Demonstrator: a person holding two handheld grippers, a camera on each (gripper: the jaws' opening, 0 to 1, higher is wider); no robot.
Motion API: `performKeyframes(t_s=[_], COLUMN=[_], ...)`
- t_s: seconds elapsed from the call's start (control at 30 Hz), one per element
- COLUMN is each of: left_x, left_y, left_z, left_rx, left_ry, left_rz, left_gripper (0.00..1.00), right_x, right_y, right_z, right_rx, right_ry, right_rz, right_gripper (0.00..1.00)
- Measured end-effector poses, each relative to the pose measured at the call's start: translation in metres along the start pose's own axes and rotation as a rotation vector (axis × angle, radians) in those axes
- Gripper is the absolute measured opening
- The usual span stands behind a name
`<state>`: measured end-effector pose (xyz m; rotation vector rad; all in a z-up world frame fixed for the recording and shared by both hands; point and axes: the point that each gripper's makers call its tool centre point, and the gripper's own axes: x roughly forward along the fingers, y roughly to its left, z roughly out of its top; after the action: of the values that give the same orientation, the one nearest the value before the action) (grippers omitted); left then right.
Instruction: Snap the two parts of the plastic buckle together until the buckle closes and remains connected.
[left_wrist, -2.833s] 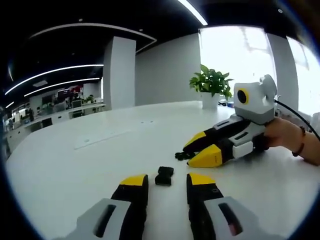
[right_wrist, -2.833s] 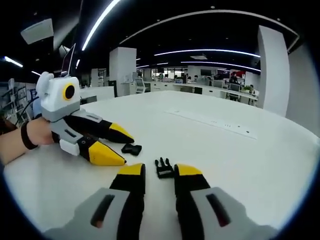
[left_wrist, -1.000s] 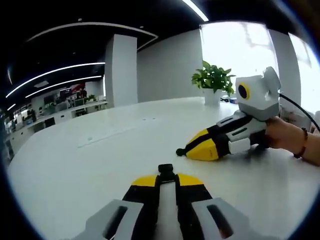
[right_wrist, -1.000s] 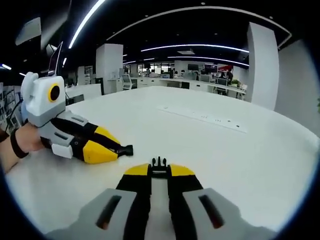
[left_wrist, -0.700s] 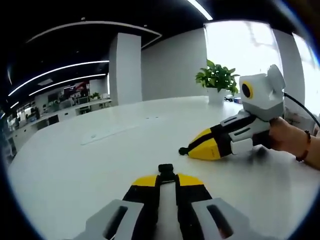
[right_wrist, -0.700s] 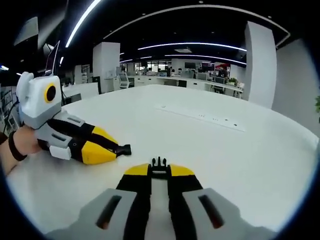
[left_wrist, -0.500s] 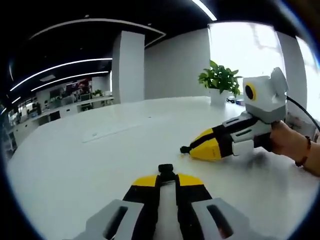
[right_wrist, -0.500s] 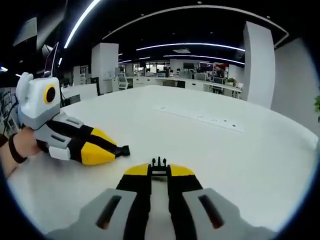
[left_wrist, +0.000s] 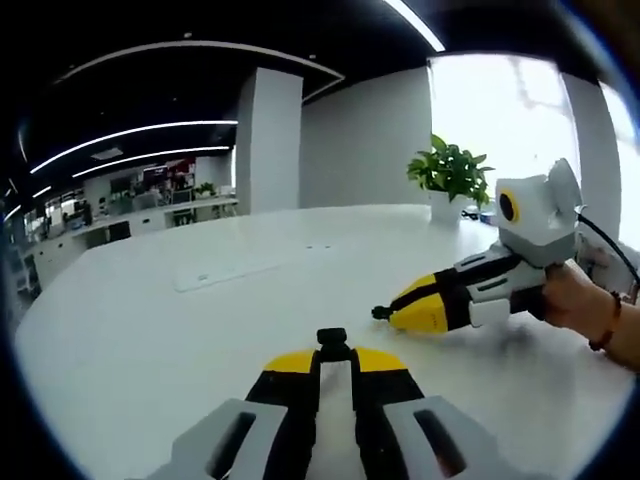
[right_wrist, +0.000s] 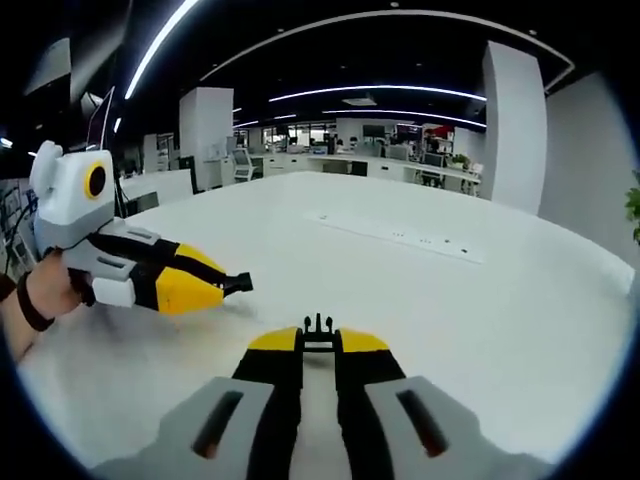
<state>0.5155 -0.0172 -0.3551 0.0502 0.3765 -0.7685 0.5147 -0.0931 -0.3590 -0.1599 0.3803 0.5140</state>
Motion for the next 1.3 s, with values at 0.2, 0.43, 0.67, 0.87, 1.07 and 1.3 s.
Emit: performKeyframes(t_s=[0.2,0.43,0.67,0.87,1.07,1.3], left_x=[0.000,-0.003,-0.008,-0.014,-0.015,-0.014], left_y=[0.002,-0.004,-0.009,-0.008,-0.008,-0.007], left_z=[0.001,0.009,0.016,0.027,0.029,0.030], left_rx=[0.000,0.023,0.012,0.010,0.003,-0.002], left_ry=[-0.001,-0.020,-0.047,-0.099,-0.107,-0.109], left_rz=[0.004,-0.001,-0.009,0.008,0.014,0.012], left_gripper=[0.10,0.10,0.10,0.10,0.10,0.10], right_x=[-0.002,-0.007,-0.012,-0.019,-0.021,-0.020], right_y=[0.000,0.001,0.001,0.001,0.002,0.004], right_z=[0.005,0.015,0.025,0.038,0.042,0.041], right_rx=[-0.001,-0.010,-0.016,-0.014,-0.027,-0.031], right_ry=[-0.007,-0.030,-0.063,-0.111,-0.126,-0.120], right_rz=[-0.006,-0.016,-0.032,-0.042,-0.043,-0.036], right_gripper=[0.10,0.10,0.10,0.10,0.10,0.10])
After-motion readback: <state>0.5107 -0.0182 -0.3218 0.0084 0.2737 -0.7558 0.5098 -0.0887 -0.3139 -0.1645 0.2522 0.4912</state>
